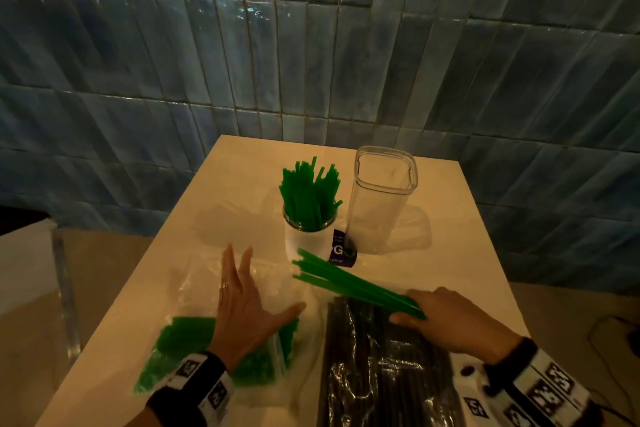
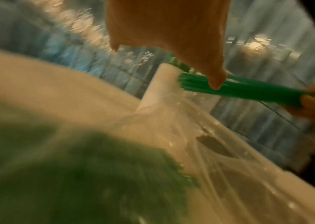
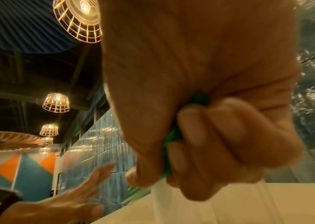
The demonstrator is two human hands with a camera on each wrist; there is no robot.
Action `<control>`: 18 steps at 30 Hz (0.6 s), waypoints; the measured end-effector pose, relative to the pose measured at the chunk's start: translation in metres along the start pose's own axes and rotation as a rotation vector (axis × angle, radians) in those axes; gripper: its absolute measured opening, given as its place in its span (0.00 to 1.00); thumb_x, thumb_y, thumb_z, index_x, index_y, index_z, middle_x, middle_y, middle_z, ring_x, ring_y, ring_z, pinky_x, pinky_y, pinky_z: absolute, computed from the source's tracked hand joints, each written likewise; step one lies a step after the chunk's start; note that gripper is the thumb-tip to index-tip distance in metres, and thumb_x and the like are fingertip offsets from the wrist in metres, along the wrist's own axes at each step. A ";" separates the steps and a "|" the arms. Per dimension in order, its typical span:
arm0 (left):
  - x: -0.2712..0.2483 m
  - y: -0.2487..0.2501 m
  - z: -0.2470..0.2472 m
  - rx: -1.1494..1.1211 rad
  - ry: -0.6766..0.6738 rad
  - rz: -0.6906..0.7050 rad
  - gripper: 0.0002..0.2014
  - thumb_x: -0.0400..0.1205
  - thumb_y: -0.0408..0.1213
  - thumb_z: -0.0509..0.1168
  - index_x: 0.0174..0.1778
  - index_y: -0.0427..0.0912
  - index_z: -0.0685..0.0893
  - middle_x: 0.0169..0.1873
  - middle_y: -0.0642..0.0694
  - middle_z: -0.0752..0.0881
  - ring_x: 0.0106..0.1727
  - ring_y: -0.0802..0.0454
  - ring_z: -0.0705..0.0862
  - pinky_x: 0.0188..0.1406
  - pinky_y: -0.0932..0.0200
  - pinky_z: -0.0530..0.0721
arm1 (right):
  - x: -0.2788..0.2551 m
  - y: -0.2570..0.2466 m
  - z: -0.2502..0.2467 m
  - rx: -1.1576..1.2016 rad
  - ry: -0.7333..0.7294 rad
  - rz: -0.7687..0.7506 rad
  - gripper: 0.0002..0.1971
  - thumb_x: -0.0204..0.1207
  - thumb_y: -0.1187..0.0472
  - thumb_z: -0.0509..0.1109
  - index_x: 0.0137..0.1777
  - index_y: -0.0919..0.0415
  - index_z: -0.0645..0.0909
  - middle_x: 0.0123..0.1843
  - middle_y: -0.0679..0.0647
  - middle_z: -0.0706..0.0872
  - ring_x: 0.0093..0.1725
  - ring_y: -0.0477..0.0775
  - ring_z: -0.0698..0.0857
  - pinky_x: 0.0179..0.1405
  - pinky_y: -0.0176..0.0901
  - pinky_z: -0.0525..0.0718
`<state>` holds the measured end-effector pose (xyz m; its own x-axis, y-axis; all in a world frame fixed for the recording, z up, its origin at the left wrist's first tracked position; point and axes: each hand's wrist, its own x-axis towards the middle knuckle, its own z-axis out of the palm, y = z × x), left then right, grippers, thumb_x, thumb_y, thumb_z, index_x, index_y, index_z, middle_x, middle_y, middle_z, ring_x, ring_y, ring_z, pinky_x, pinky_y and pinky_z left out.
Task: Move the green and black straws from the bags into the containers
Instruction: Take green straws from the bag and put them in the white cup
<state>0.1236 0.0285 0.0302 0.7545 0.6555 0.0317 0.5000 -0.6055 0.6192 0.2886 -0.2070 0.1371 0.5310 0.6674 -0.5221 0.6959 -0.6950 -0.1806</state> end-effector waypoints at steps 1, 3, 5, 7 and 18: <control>0.001 0.006 -0.001 0.090 0.101 0.195 0.64 0.56 0.78 0.64 0.79 0.47 0.44 0.80 0.36 0.39 0.81 0.36 0.44 0.76 0.37 0.53 | 0.000 -0.006 0.001 0.003 -0.002 -0.034 0.27 0.78 0.34 0.55 0.68 0.50 0.73 0.59 0.55 0.83 0.54 0.51 0.82 0.45 0.38 0.75; 0.004 0.020 -0.004 0.221 0.191 0.468 0.57 0.60 0.73 0.67 0.77 0.44 0.53 0.79 0.30 0.51 0.81 0.34 0.49 0.79 0.37 0.52 | 0.002 -0.020 0.003 0.028 -0.007 -0.111 0.24 0.77 0.35 0.58 0.65 0.50 0.76 0.57 0.52 0.85 0.48 0.48 0.81 0.41 0.36 0.74; 0.006 0.029 -0.005 0.304 0.101 0.546 0.50 0.61 0.69 0.70 0.73 0.44 0.65 0.75 0.32 0.63 0.79 0.36 0.58 0.78 0.38 0.55 | 0.004 -0.035 0.005 0.052 0.009 -0.187 0.24 0.75 0.35 0.62 0.65 0.48 0.76 0.53 0.50 0.86 0.42 0.44 0.79 0.36 0.33 0.72; 0.007 0.036 -0.011 0.330 -0.034 0.500 0.31 0.64 0.63 0.73 0.58 0.49 0.78 0.60 0.43 0.82 0.66 0.45 0.78 0.72 0.41 0.71 | 0.005 -0.048 0.004 0.063 0.029 -0.233 0.27 0.71 0.33 0.65 0.64 0.50 0.77 0.48 0.48 0.85 0.41 0.43 0.78 0.34 0.32 0.72; 0.003 0.038 -0.017 0.153 -0.277 0.257 0.09 0.82 0.49 0.63 0.53 0.52 0.82 0.30 0.62 0.77 0.32 0.66 0.78 0.39 0.77 0.76 | 0.020 -0.070 -0.011 0.730 0.666 -0.445 0.31 0.64 0.19 0.47 0.41 0.42 0.77 0.43 0.42 0.82 0.45 0.38 0.80 0.42 0.25 0.77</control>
<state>0.1370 0.0151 0.0674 0.9387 0.3405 -0.0549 0.3219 -0.8079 0.4936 0.2557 -0.1418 0.1480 0.6112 0.7572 0.2304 0.5519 -0.1991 -0.8098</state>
